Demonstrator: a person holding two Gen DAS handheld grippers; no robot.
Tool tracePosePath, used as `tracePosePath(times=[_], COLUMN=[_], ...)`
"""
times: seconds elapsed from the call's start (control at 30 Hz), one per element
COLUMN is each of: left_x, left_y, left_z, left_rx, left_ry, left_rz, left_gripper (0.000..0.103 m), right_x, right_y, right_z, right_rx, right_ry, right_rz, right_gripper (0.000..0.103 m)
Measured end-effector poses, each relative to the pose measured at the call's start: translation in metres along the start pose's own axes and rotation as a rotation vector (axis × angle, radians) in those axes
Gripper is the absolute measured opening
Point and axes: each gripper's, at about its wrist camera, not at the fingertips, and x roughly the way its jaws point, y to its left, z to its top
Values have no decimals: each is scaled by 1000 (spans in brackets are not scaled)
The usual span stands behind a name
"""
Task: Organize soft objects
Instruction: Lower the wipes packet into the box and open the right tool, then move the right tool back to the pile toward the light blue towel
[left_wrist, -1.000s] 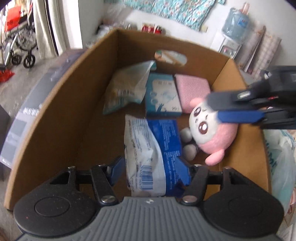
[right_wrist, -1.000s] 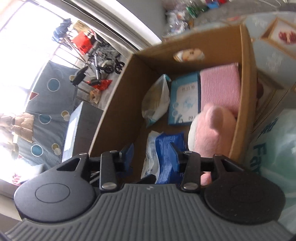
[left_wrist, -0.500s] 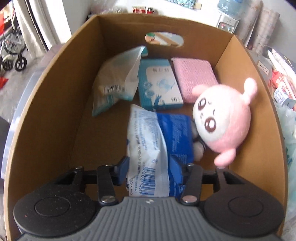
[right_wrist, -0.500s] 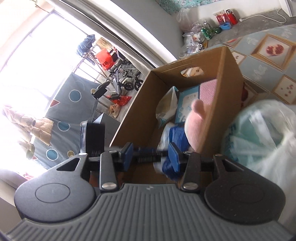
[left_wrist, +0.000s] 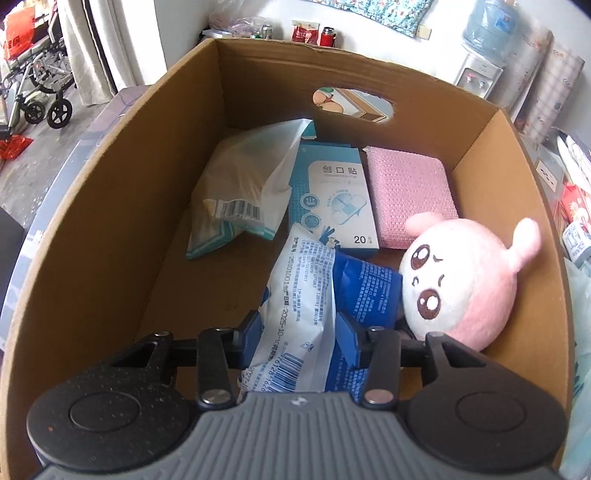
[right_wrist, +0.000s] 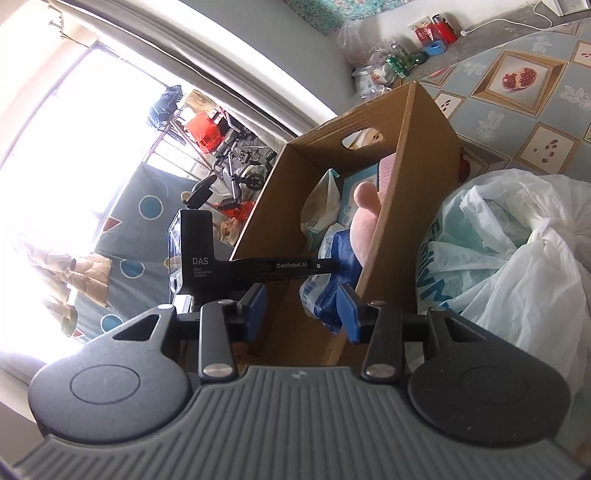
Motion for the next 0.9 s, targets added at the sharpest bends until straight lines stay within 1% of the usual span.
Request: tracePosePath(times=[0.07,0.1,0.13,0.2,0.27,0.3,0.33,0.4,0.53,0.6,0.73,0.8,0.9], left_x=[-6,-11,-15,-19,-16,-13,-11,-6,-3,-2,2,2,-1], left_y=[2,2,1,-4,-10,-12,-14,-18,-24,-24,-25,-27,-28], left_z=[-3,-7,-10,-18,-23,-25,-26,-27,-26,-24,-21,-21,-22], left_rx=[10,31,55,110,149,160,168,182,199,173,126,120,123], left_ry=[11,14,19,37,73,88,86,92,57,49,38,31,33], left_rz=[-28,-44,-53,-40,-30,-28,-22,-7,38,38,31,33,42], left_gripper=[49,53,60,67,67,69,73,73,63,61,60,60,64], right_x=[-1,-2,-3,-5,-7,-9,-12,-18,-33,-40,-48,-52,-65], right_y=[3,5,6,9,11,12,12,12,6,-1,-19,-27,-35], right_z=[-3,-5,-8,-16,-27,-32,-37,-45,-59,-65,-79,-85,-88], right_rx=[-18,-26,-33,-47,-58,-62,-64,-65,-64,-43,13,40,55], right_ry=[3,7,12,25,33,34,32,21,-13,-27,-37,-38,-57], right_rz=[3,6,9,15,20,20,20,9,-28,-39,-58,-70,-90], right_gripper=[43,45,46,48,48,49,49,49,49,49,50,50,50])
